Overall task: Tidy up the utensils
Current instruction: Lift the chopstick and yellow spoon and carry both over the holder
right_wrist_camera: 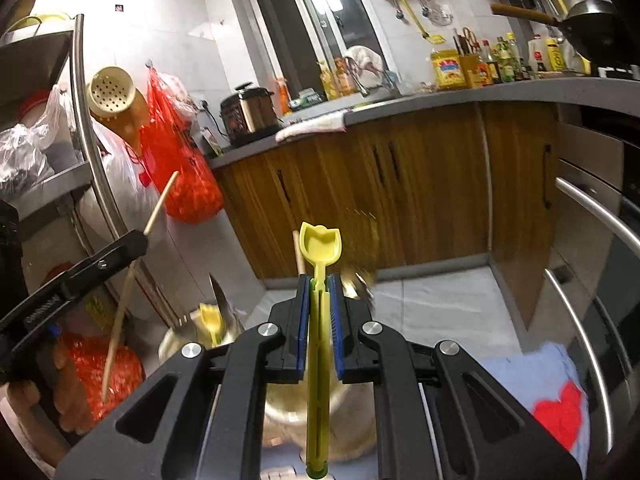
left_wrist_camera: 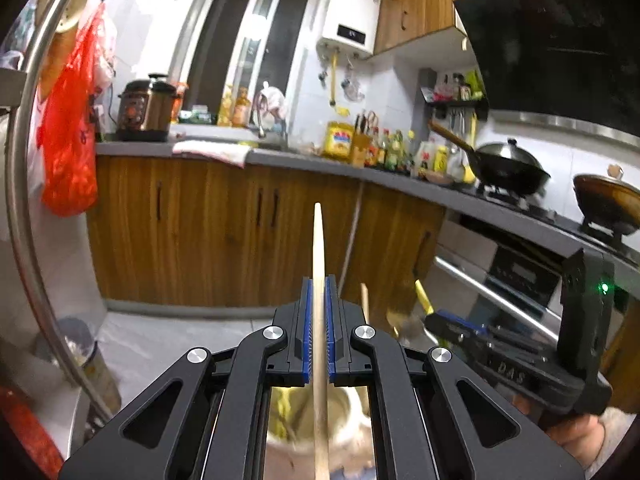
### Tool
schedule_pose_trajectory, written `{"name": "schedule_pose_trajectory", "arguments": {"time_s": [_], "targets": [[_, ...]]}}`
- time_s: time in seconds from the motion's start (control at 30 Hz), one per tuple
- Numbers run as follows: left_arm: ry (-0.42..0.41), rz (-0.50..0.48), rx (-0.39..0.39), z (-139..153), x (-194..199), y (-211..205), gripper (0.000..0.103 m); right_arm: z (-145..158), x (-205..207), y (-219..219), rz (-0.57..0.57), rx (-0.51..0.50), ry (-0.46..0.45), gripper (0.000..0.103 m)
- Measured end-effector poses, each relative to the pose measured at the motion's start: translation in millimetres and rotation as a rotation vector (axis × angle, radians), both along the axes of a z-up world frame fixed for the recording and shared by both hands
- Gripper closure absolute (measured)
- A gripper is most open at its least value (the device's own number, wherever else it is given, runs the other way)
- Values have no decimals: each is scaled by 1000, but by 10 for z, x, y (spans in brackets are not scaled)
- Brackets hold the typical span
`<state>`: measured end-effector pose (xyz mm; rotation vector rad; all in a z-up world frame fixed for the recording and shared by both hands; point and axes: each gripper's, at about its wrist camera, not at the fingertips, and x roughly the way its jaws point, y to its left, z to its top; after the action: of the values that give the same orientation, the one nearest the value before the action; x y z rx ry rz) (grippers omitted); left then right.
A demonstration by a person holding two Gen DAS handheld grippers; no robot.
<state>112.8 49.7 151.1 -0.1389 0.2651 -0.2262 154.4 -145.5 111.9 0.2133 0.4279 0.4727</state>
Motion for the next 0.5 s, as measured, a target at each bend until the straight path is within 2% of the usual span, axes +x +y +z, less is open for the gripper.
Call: {"name": "schedule_pose_trajectory", "arguments": {"time_s": [0.27,0.5], "targets": [[-131,26,-61,-25,183,47,97,2,244,160,3,44,-122,93],[-180,56,-42,-174,284,20,97,-172,328,167,31,81,-154,93]]}}
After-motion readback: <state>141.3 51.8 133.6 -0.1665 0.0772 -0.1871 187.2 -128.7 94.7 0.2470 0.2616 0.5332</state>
